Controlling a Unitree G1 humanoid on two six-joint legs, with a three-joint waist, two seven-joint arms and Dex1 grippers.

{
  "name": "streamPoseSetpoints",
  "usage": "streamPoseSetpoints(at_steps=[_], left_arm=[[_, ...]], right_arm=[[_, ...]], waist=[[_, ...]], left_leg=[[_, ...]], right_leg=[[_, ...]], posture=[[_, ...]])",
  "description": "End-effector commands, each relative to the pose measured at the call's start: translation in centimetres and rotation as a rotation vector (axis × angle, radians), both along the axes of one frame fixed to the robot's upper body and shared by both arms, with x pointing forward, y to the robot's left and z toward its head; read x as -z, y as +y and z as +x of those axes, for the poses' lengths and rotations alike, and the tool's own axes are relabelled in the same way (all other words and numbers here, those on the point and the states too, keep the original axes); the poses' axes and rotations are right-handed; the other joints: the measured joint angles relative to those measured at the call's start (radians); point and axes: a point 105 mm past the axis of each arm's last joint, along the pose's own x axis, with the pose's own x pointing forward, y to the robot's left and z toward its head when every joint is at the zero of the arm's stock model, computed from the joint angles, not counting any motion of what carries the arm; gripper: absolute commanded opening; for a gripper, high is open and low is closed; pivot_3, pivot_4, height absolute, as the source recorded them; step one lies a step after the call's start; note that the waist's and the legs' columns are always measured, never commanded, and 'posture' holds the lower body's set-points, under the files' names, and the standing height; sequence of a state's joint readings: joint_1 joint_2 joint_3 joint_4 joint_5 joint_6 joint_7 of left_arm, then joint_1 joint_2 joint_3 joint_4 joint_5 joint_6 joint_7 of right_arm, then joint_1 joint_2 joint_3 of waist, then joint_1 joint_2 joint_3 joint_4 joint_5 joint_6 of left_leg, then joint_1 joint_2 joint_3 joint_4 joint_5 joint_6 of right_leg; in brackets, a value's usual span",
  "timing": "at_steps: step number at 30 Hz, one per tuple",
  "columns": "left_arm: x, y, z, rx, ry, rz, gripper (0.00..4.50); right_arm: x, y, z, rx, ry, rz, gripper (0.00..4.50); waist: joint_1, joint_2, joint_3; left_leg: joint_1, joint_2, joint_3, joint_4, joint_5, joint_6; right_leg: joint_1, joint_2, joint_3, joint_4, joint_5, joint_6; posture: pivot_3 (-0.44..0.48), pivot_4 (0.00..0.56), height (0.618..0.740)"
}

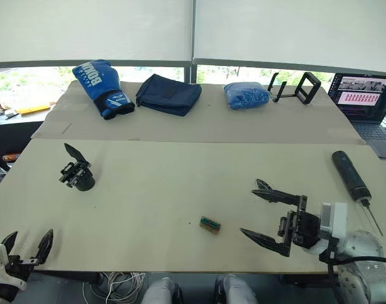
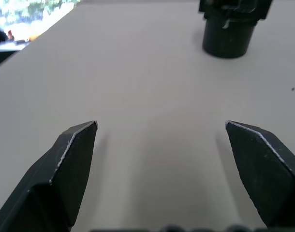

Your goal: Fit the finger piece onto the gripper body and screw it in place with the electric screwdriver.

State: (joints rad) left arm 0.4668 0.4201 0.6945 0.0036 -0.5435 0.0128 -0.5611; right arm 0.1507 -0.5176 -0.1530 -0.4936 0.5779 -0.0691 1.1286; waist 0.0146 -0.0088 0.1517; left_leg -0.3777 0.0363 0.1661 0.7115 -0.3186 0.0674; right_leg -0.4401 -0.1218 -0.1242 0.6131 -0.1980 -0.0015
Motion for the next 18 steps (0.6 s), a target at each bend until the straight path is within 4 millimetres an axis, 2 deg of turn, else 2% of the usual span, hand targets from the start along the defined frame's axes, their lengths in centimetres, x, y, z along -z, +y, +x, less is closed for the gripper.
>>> streamPoseSetpoints(at_steps=[1, 4, 9, 11, 13, 18], left_arm=[[-1.7, -1.5, 2.0, 0.037, -0.037, -0.015, 4.5], [-2.4, -2.4, 3.4, 0.074, -0.066, 0.034, 4.5], [-1.9, -3.0, 5.1, 0.09, -0.06, 0.075, 4.5], [-1.6, -3.0, 6.5, 0.09, -0.043, 0.104, 4.5], [-1.6, -3.0, 7.6, 0.081, -0.04, 0.129, 4.5], [-1.1, -4.7, 10.4, 0.149, -0.017, 0.155, 4.5]], right_arm=[[-1.9, 1.0, -1.3, -0.067, -0.051, 0.065, 4.48], [-2.1, 1.5, -1.6, -0.092, -0.05, 0.065, 4.48], [-3.1, 2.1, -1.2, -0.07, -0.078, 0.086, 4.48], [-3.6, 2.1, -0.4, -0.025, -0.059, 0.129, 4.48], [-3.6, 2.2, 0.1, -0.005, -0.043, 0.142, 4.48], [-3.3, 2.4, 0.8, -0.008, -0.035, 0.135, 4.48]], waist=[[0.001, -0.001, 0.0], [0.004, -0.001, -0.001], [-0.006, -0.002, -0.001], [-0.005, -0.002, -0.002], [-0.003, -0.002, -0.002], [0.001, -0.002, -0.002]], left_leg=[[0.0, 0.0, 0.0, 0.0, 0.0, 0.0], [0.0, -0.001, 0.0, 0.0, 0.0, -0.001], [0.0, -0.001, 0.002, 0.0, 0.001, -0.002], [0.0, -0.001, 0.002, -0.001, 0.001, -0.004], [-0.001, -0.001, 0.002, -0.001, 0.002, -0.006], [-0.001, -0.001, 0.002, -0.001, 0.003, -0.007]], right_leg=[[0.0, 0.0, 0.0, 0.0, 0.001, -0.001], [0.0, 0.0, 0.0, 0.0, 0.004, -0.005], [0.002, 0.005, 0.002, 0.002, 0.004, -0.005], [0.002, 0.007, 0.002, 0.002, 0.004, -0.005], [0.001, 0.008, 0.002, 0.004, 0.004, -0.005], [0.001, 0.008, 0.001, 0.004, 0.004, -0.005]], posture=[[0.0, 0.15, 0.74], [0.0, 0.15, 0.74], [0.0, 0.15, 0.74], [0.0, 0.15, 0.74], [0.0, 0.15, 0.74], [0.0, 0.15, 0.74]])
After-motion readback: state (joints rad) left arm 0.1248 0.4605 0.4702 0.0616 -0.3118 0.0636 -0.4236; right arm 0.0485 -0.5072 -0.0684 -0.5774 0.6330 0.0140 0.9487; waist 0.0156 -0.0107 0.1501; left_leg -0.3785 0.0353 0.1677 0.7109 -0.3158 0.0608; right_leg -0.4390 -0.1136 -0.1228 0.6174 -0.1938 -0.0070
